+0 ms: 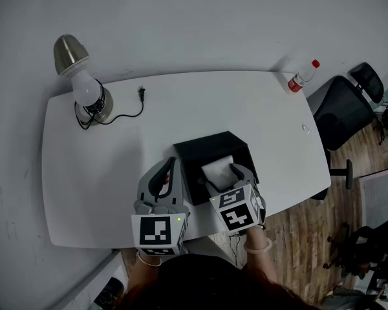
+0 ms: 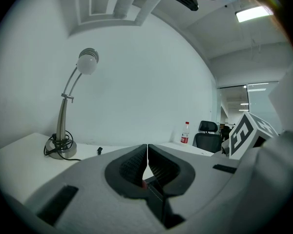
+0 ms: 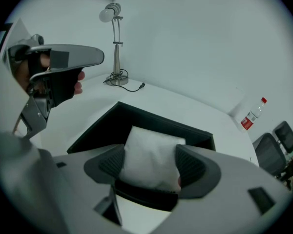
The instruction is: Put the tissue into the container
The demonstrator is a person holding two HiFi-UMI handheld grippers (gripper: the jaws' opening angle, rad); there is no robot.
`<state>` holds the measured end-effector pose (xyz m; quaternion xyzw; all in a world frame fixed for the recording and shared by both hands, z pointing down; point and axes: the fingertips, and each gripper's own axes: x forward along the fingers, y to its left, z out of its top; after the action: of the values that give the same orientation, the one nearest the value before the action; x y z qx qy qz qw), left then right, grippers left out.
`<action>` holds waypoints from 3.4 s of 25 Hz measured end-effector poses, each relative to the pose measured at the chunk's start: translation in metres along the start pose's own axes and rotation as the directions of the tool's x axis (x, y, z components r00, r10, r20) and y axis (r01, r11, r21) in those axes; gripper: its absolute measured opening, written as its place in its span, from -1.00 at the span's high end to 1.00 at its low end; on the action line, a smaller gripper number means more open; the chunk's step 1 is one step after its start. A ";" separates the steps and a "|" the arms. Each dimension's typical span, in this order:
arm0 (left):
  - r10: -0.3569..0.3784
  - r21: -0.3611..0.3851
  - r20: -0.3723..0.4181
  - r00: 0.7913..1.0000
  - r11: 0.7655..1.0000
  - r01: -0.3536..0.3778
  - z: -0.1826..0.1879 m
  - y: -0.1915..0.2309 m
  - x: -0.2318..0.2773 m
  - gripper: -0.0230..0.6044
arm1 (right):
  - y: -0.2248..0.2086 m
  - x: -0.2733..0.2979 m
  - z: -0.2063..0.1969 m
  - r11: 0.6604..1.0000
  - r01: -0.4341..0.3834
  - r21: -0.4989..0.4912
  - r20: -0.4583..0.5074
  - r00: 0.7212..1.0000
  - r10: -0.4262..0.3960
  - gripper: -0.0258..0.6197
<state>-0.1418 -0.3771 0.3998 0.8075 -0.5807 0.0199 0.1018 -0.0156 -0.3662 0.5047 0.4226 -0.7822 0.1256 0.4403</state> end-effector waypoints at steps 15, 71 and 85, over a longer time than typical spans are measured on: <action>0.000 0.000 -0.010 1.000 1.000 0.000 -0.002 0.000 0.004 0.84 | 0.001 0.011 -0.010 1.000 -0.024 0.019 -0.154 0.988 0.027 -0.14; 0.108 0.090 0.028 0.994 0.990 -0.110 0.005 -0.086 -0.115 0.84 | 0.007 -0.100 -0.014 0.996 -0.022 0.084 0.369 0.929 -0.010 0.24; 0.103 0.086 0.061 0.993 0.990 -0.109 0.008 -0.075 -0.153 0.83 | 0.020 -0.139 -0.002 0.982 0.049 0.184 0.492 0.860 -0.136 0.69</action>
<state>-0.1211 -0.2131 0.3587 0.7795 -0.6239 0.0287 0.0481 0.0059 -0.2766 0.3985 0.5129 -0.8353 0.0544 0.1904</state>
